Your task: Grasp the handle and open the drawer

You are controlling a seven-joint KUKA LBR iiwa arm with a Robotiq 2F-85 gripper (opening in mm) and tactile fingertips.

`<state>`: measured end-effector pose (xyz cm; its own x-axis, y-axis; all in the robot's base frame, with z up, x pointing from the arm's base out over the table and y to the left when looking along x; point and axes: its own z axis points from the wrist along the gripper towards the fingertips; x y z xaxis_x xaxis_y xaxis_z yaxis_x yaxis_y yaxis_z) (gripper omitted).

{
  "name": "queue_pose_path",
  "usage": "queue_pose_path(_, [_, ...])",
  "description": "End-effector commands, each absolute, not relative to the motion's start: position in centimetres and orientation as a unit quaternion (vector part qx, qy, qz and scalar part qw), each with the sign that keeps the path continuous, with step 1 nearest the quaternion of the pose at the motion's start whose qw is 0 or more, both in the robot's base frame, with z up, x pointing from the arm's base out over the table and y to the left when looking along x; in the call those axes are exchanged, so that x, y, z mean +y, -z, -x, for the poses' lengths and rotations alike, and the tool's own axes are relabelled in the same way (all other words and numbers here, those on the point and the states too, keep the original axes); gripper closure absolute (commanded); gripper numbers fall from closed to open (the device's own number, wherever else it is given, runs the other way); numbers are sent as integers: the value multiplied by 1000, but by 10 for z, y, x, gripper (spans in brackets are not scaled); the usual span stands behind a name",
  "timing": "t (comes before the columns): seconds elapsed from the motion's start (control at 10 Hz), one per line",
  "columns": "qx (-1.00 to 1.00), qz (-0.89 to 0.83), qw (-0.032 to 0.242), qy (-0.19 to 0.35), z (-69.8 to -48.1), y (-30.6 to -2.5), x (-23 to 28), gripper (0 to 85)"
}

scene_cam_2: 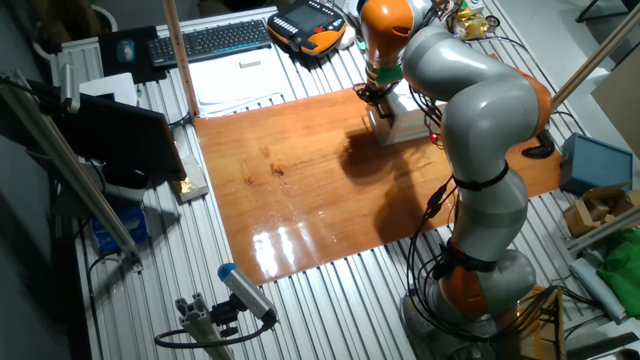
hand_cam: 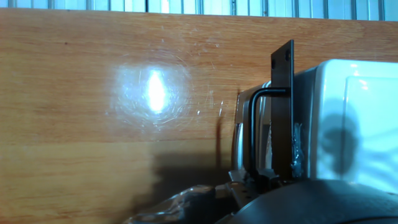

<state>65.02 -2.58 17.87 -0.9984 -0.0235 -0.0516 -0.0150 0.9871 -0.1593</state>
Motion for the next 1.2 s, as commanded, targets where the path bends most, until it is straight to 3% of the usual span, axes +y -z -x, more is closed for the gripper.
queue_pose_path(0.0, [996,9,27,80,-650,-179,-26,843])
queue_pose_path(1.1, [996,5,32,84,-652,-181,-22,843])
